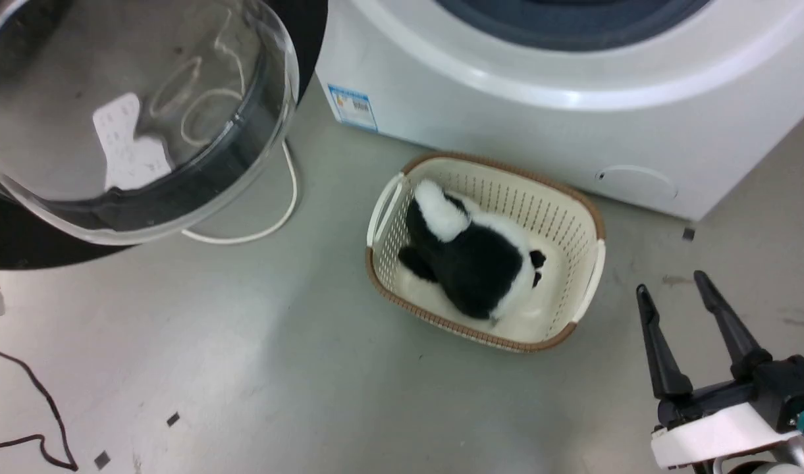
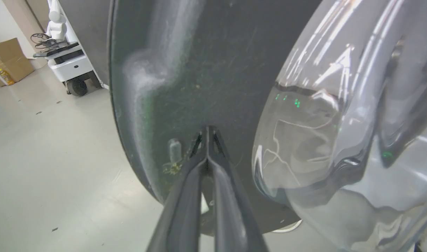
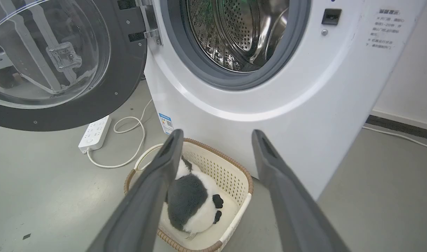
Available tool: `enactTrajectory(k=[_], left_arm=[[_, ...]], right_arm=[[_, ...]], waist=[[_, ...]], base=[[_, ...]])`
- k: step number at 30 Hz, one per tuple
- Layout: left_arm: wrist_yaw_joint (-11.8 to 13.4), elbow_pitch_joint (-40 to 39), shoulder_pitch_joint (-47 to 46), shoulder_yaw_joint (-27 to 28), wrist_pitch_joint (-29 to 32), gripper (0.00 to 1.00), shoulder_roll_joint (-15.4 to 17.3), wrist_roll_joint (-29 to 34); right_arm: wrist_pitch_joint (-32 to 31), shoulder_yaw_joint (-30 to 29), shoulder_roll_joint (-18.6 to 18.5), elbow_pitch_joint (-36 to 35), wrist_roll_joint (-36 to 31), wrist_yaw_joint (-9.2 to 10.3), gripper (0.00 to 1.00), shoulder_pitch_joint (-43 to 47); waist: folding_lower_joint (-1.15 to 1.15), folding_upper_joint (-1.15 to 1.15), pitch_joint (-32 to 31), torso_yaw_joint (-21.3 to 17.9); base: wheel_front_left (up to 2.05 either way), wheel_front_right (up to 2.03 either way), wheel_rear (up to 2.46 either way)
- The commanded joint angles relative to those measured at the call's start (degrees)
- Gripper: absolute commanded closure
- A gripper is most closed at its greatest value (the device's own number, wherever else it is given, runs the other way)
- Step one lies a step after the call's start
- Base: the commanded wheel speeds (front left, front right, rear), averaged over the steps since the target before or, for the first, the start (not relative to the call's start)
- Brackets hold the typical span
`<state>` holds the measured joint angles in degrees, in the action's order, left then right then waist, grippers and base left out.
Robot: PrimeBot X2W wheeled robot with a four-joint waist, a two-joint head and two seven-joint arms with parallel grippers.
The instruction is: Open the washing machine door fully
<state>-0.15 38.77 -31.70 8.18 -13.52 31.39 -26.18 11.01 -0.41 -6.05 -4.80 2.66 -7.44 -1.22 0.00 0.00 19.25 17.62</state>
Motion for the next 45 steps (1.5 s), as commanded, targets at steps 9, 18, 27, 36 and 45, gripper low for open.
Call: enactTrajectory(k=[9, 18, 27, 36, 45], left_arm=[[-0.1, -15.4, 10.0, 0.7, -1.5, 1.0, -9.5, 2.7], [-1.0, -29.7, 22.0, -3.5, -1.5, 1.0, -17.8, 7.3], [0.7, -36.8, 32.3, -6.2, -1.5, 1.0, -23.2, 10.2], [1.3, -38.0, 37.4, -10.3, -1.5, 0.0, -25.8, 14.9], [1.2, -37.4, 39.2, -13.2, -1.5, 0.0, -27.1, 16.7]], right_arm=[[2.5, -2.3, 2.3, 2.9, 0.1, -0.05, 0.0, 2.0], [3.3, -3.5, 3.1, 4.5, -0.3, -0.05, 0.0, 3.4], [3.6, -2.6, 3.2, 5.3, 1.3, -0.05, 0.0, 4.6], [3.8, -2.3, 3.2, 6.4, 2.5, -0.05, 0.0, 5.6], [3.9, -2.0, 3.2, 7.8, 3.4, -0.05, 0.0, 6.5]], waist=[[0.0, 0.0, -10.0, -1.5], [0.0, 0.0, -16.8, -5.7], [0.0, 0.0, -19.3, -12.4], [0.0, 0.0, -19.1, -15.8], [0.0, 0.0, -19.1, -16.7]], base=[[0.0, 0.0, 0.0], [0.0, 0.0, 0.0], [0.0, 0.0, 0.0], [0.0, 0.0, 0.0], [0.0, 0.0, 0.0]])
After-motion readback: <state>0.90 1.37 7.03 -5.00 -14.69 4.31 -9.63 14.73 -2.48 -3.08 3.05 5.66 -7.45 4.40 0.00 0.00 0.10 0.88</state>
